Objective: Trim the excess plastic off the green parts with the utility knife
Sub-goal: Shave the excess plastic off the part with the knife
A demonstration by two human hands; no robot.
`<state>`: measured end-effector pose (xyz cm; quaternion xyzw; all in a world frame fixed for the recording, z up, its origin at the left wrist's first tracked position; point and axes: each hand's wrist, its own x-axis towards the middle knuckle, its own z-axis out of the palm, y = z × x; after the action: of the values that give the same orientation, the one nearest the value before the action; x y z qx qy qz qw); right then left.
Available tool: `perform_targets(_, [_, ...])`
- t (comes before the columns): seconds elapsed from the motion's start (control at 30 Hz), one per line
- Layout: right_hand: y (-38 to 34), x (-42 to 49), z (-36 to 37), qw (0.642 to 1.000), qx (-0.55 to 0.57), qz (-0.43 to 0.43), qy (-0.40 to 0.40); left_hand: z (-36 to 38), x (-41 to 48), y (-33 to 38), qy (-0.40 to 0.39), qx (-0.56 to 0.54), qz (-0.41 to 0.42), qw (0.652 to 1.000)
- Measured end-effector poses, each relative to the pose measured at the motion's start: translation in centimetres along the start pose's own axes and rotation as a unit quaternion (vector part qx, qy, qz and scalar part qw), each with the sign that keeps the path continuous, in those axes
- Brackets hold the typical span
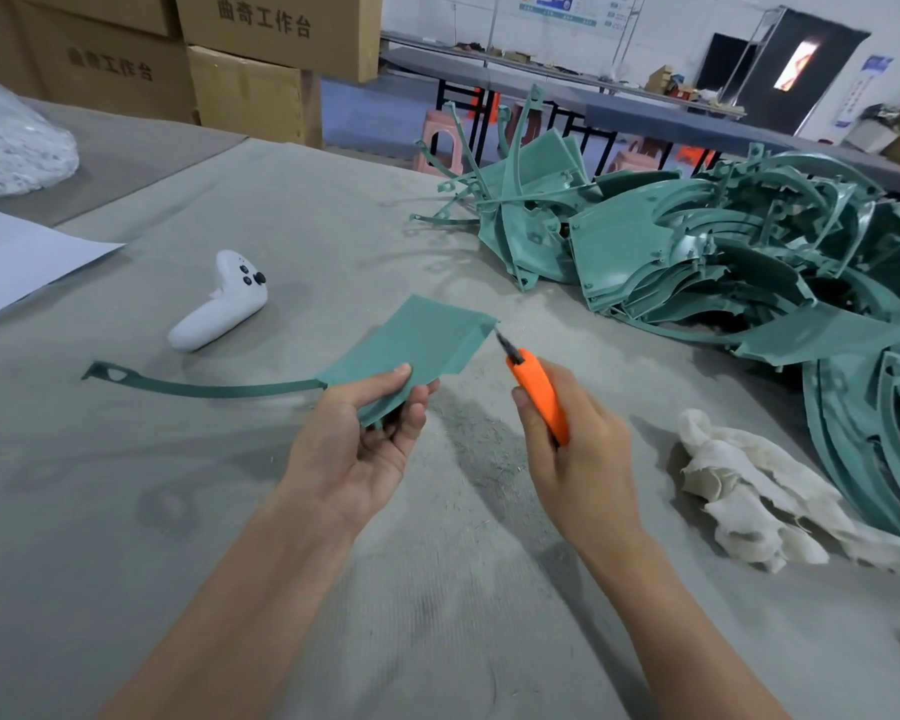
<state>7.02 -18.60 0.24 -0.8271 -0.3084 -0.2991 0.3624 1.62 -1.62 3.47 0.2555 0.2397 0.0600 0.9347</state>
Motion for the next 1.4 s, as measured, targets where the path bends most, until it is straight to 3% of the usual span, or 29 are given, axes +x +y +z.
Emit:
perform_targets(0.23, [-0.3, -0.6, 0.0, 0.999, -0.004, -0.029, -0.032, -0.1, 0.1, 0.2, 0.004, -0.009, 0.001, 1.0])
perform_targets(0.4, [0.3, 0.1, 0.0, 1.0, 0.001, -0.006, 0.017, 0.0, 0.0, 0.1, 0.0, 0.006, 0.009, 1.0])
perform_targets(0.57, [0.1, -0.7, 0.4, 0.999, 0.018, -0.015, -0.046, -0.2, 0.2, 0.2, 0.005, 0.003, 0.018, 1.0])
perform_targets(0.7, [0.5, 0.2, 0.4, 0.999, 0.042, 0.013, -0.002, -0.2, 0.2, 0.1, 0.0, 0.006, 0.019, 1.0])
perform_targets(0.87, [0.2, -0.8, 0.6, 0.997, 0.041, -0.018, -0.061, -0.5, 0.3, 0.1, 0.012, -0.011, 0.015, 1.0])
perform_targets(1.03, [0.6, 0.0, 0.7, 0.998, 0.061, 0.009, -0.001, -0.5, 0.2, 0.0, 0.009, -0.01, 0.009, 1.0])
perform_targets(1.17, [0.2, -1.1, 0.8, 0.996, 0.062, -0.016, -0.069, -0.6, 0.3, 0.0, 0.017, -0.024, 0.002, 1.0])
perform_targets(1.3, [0.4, -0.3, 0.7, 0.997, 0.08, 0.009, -0.001, -0.5, 0.2, 0.0, -0.003, -0.01, -0.008, 1.0])
perform_targets(1.4, [0.4, -0.4, 0.8, 0.996, 0.089, 0.007, -0.029, -0.6, 0.2, 0.0, -0.002, -0.024, -0.014, 1.0])
